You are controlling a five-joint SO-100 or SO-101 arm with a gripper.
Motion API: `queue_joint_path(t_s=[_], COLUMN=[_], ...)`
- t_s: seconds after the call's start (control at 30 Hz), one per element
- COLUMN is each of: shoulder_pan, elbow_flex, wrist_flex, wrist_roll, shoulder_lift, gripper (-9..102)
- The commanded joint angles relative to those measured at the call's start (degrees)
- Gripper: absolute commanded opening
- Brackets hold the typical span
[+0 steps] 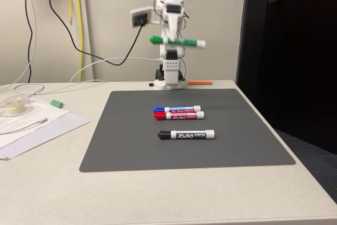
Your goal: Pick up the green marker.
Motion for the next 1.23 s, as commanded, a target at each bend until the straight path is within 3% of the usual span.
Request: queue_joint_path(t_s=[0.0,1.2], shoulder_pan=[-0.62,-1.58], elbow_flex=[-2.11,2.11], wrist_flex=[1.23,-0.18], wrist_roll=[-0.70,1.32], shoulder_lift=[3.52,12.04], gripper=[4,4])
